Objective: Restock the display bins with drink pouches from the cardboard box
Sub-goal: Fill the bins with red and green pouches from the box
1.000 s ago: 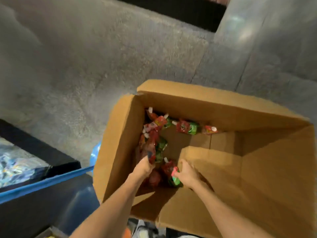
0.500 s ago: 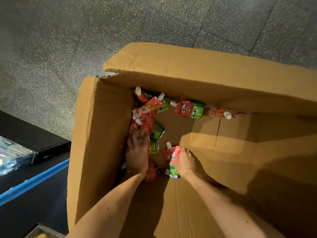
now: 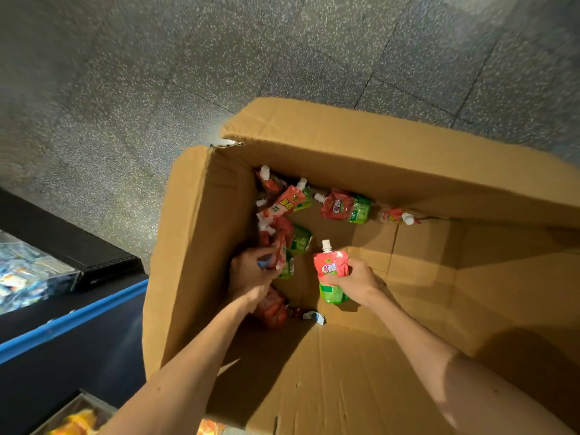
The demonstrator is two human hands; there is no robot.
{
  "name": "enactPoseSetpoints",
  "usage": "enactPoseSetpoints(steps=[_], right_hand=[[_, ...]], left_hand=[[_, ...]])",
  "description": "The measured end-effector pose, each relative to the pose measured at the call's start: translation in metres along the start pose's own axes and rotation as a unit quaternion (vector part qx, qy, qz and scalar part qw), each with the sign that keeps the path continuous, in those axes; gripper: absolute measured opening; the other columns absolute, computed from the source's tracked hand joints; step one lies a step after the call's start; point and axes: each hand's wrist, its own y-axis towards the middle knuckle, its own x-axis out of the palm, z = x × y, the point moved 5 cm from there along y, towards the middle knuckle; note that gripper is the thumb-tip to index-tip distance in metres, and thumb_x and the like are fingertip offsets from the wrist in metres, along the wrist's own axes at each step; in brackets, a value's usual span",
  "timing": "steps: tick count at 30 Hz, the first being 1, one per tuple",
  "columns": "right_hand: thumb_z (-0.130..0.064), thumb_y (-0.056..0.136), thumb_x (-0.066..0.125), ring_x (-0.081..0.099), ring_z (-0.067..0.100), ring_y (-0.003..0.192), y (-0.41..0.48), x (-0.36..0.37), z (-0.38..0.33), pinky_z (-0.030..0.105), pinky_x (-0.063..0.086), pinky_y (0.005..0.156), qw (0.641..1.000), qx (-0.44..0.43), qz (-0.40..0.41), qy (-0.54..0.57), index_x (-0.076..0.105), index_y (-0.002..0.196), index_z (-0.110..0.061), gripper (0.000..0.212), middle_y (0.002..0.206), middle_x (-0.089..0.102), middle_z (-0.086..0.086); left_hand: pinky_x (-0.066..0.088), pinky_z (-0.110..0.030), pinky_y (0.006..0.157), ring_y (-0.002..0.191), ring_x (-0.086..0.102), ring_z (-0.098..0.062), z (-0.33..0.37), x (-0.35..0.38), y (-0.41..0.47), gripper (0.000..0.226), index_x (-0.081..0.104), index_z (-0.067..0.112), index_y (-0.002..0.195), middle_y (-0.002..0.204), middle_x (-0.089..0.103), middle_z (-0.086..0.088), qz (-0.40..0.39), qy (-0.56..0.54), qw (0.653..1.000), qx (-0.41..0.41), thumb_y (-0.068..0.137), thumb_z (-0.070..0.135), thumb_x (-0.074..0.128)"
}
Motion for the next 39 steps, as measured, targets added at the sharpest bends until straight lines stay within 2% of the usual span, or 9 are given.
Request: enactPoseSetpoints(steps=[3,5,12,17,24,29,34,36,39], right_hand=[[-0.028,0.076,0.085,0.068,0.009,0.091,-0.007,-0.003,-0.008,0.032,0.058,0.085,0.995,-0.016,-0.023,0.096,0.068,0.107,-0.019,0.037,0.103,0.074,-0.004],[-0.024,0.076,0.084,0.069,0.011,0.096,-0.016,-0.007,-0.016,0.037,0.056,0.091,0.99,-0.029,-0.034,0.132,0.069,0.105,-0.026,0.033,0.103,0.075,-0.005],[-0.012,0.092,0.056,0.067,0.023,0.063,-0.079,-0.023,-0.043,0.033,0.055,0.057,0.943,-0.005,-0.092,0.321,0.063,0.097,-0.006,0.011,0.077,0.07,0.011],[-0.017,0.095,0.046,0.068,0.024,0.068,-0.158,-0.023,-0.084,0.035,0.05,0.068,0.891,-0.077,-0.192,0.404,0.07,0.08,-0.008,0.03,0.078,0.071,0.011],[-0.03,0.093,0.047,0.067,0.025,0.081,-0.309,0.003,-0.144,0.033,0.049,0.068,0.851,-0.244,-0.257,0.387,0.079,0.085,-0.023,0.034,0.094,0.071,0.009],[-0.036,0.091,0.048,0.066,0.024,0.07,-0.427,0.068,-0.163,0.03,0.05,0.06,0.813,-0.331,-0.353,0.326,0.066,0.11,-0.014,0.034,0.086,0.069,0.01],[-0.042,0.09,0.048,0.065,0.018,0.063,-0.529,0.155,-0.163,0.025,0.052,0.056,0.787,-0.359,-0.442,0.24,0.075,0.092,-0.014,0.039,0.078,0.07,0.006],[-0.05,0.088,0.05,0.06,0.016,0.057,-0.563,0.188,-0.158,0.023,0.048,0.046,0.782,-0.365,-0.464,0.197,0.075,0.088,-0.015,0.043,0.076,0.064,0.007],[-0.058,0.089,0.044,0.063,0.017,0.051,-0.607,0.231,-0.15,0.021,0.046,0.039,0.77,-0.382,-0.494,0.131,0.07,0.096,-0.011,0.054,0.072,0.069,0.01]], left_hand=[[0.047,-0.034,0.097,0.111,0.062,-0.024,0.004,0.003,-0.027,0.041,0.063,0.011,0.125,0.115,0.065,-0.003,-0.11,-0.137,0.97,-0.167,0.089,0.027,0.072],[0.051,-0.035,0.091,0.1,0.066,-0.021,0.01,0.001,-0.046,0.037,0.065,0.013,0.117,0.116,0.068,-0.004,-0.146,-0.154,0.962,-0.174,0.086,0.032,0.074],[0.06,-0.037,0.077,0.091,0.073,-0.026,0.06,-0.029,-0.109,0.043,0.07,0.015,0.116,0.106,0.074,-0.011,-0.116,-0.394,0.911,-0.029,0.077,-0.001,0.077],[0.06,-0.037,0.071,0.086,0.072,-0.029,0.085,-0.064,-0.161,0.048,0.068,0.013,0.12,0.107,0.073,-0.019,-0.149,-0.465,0.872,0.031,0.074,0.009,0.08],[0.06,-0.035,0.068,0.074,0.072,-0.026,0.056,-0.15,-0.272,0.032,0.076,0.012,0.095,0.092,0.073,-0.017,-0.061,-0.532,0.833,0.141,0.063,0.016,0.08],[0.06,-0.033,0.067,0.077,0.072,-0.026,-0.004,-0.212,-0.387,0.076,0.066,0.002,0.111,0.096,0.073,-0.019,0.007,-0.583,0.781,0.226,0.047,0.031,0.095],[0.051,-0.048,0.095,0.103,0.062,-0.036,-0.073,-0.255,-0.488,0.099,0.057,0.0,0.131,0.123,0.061,-0.029,0.098,-0.62,0.733,0.261,0.048,0.036,0.097],[0.05,-0.049,0.096,0.099,0.066,-0.035,-0.098,-0.267,-0.52,0.078,0.062,0.001,0.124,0.118,0.065,-0.026,0.138,-0.622,0.719,0.277,0.058,0.028,0.093],[0.061,-0.033,0.07,0.072,0.073,-0.022,-0.129,-0.277,-0.563,0.012,0.079,0.014,0.084,0.085,0.075,-0.013,0.201,-0.597,0.726,0.276,0.076,0.007,0.075]])
